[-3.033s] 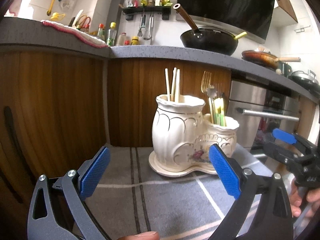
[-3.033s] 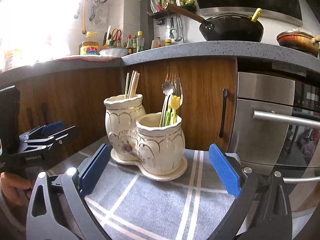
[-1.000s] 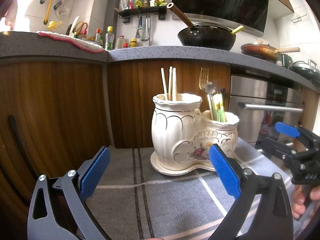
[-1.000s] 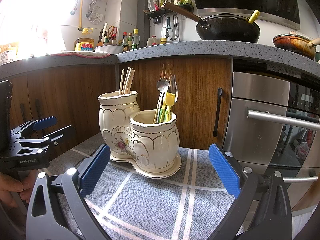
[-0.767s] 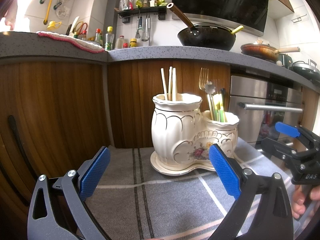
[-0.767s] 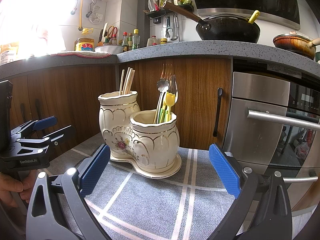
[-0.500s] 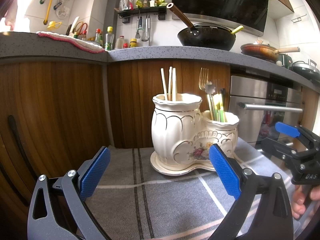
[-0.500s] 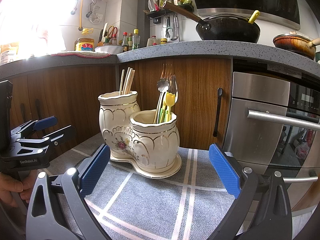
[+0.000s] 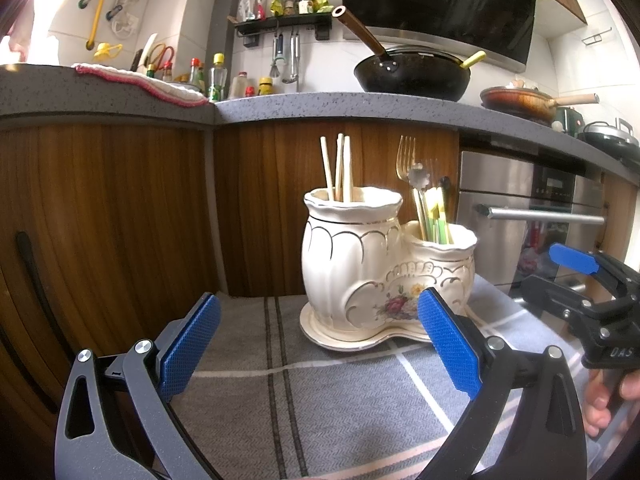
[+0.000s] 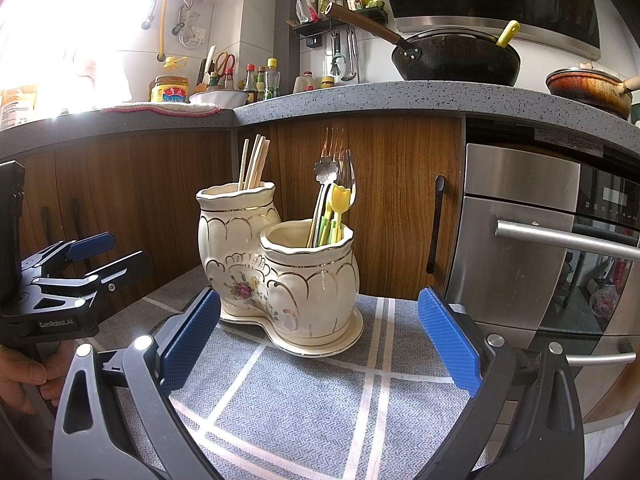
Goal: Organize utensils
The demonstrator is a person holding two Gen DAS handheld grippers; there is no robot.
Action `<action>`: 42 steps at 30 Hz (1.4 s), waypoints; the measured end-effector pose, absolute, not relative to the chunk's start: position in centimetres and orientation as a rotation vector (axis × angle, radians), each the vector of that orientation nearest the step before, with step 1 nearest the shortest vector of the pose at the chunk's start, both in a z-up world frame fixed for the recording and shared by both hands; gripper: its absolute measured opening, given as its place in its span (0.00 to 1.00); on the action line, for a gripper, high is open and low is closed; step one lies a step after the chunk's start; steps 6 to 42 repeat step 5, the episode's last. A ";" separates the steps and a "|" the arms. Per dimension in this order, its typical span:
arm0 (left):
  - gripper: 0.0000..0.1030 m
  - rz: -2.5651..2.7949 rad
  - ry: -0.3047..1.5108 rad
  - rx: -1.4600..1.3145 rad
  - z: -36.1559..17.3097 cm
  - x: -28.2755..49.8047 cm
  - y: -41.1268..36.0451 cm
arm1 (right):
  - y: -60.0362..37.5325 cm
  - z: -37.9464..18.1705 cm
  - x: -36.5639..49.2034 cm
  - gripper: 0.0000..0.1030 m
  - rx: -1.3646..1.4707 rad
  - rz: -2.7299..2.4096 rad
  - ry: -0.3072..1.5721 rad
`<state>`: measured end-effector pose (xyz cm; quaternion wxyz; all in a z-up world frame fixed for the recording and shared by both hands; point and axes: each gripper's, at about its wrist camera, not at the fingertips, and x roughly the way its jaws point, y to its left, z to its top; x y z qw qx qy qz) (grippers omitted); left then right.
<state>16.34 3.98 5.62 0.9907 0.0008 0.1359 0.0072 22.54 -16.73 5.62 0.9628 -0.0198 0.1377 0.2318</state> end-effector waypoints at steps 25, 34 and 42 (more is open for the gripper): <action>0.95 0.012 0.276 0.002 5.4 16.5 3.9 | -16.8 5.6 22.5 0.95 -0.040 0.469 0.279; 0.95 0.012 0.276 0.002 5.4 16.5 3.9 | -16.8 5.6 22.5 0.95 -0.040 0.469 0.279; 0.95 0.012 0.276 0.002 5.4 16.5 3.9 | -16.8 5.6 22.5 0.95 -0.040 0.469 0.279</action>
